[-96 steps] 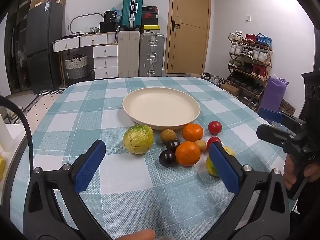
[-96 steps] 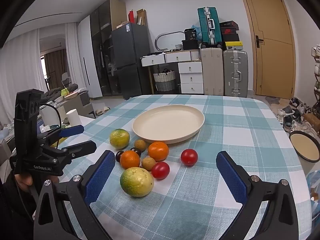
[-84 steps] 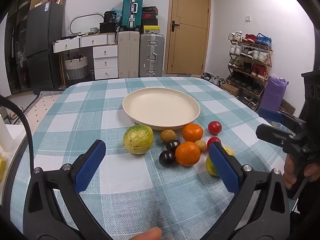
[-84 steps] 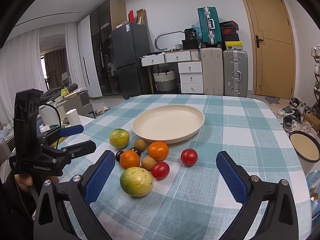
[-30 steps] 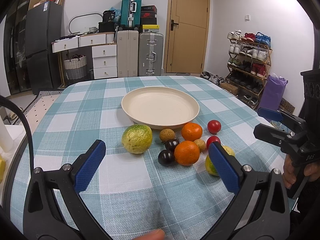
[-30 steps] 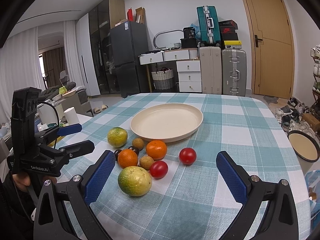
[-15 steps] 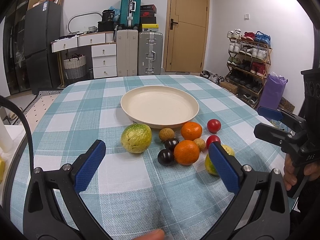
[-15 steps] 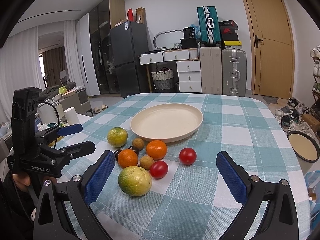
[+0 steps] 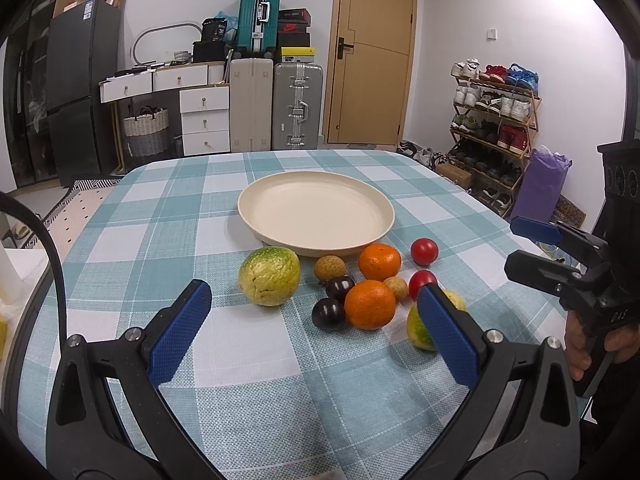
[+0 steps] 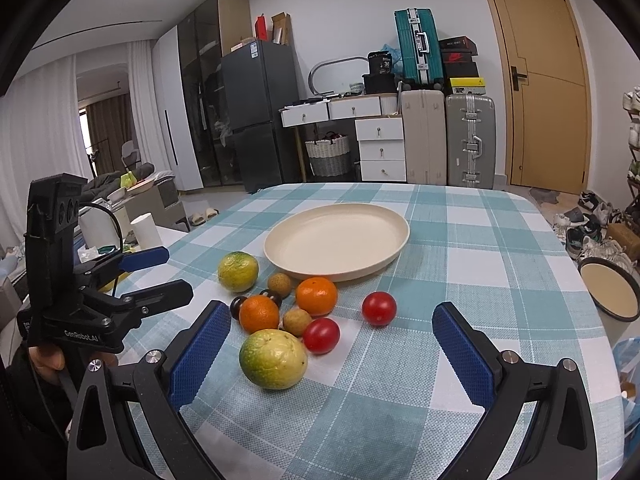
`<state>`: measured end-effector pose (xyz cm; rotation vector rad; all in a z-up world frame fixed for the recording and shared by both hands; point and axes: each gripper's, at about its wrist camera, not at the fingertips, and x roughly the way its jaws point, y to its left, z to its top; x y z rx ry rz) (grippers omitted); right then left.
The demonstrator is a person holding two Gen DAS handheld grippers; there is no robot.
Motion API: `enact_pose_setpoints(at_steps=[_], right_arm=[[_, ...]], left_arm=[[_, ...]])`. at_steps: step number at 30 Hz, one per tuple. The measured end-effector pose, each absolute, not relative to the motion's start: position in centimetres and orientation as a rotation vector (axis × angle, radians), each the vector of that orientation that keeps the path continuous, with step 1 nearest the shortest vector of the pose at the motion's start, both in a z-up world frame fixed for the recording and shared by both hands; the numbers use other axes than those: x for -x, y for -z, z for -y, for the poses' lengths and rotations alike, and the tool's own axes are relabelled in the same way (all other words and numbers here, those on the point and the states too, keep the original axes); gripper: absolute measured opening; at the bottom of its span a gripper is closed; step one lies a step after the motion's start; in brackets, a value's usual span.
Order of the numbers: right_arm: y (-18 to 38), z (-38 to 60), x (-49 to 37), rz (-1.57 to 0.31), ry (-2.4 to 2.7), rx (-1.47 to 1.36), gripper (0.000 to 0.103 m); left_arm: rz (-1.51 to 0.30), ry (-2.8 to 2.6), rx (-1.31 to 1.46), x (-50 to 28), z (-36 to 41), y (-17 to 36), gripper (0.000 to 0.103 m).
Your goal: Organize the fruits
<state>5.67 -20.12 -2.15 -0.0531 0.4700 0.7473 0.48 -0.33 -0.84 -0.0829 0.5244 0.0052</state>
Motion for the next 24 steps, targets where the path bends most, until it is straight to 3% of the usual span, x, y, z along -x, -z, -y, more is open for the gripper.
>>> enact_pose_setpoints(at_steps=[13, 18, 24], right_arm=[[3.1, 19.0, -7.4, -0.588, -0.791, 0.047, 0.102], [3.8, 17.4, -7.8, -0.667, -0.808, 0.076, 0.086], [5.1, 15.7, -7.7, -0.751, -0.842, 0.11, 0.083]], left_arm=[[-0.553, -0.031, 0.086, -1.0, -0.1, 1.0, 0.103], [-0.578, -0.006, 0.064, -1.1, 0.3, 1.0, 0.103], [-0.605, 0.02, 0.068, -1.2, 0.5, 1.1, 0.103]])
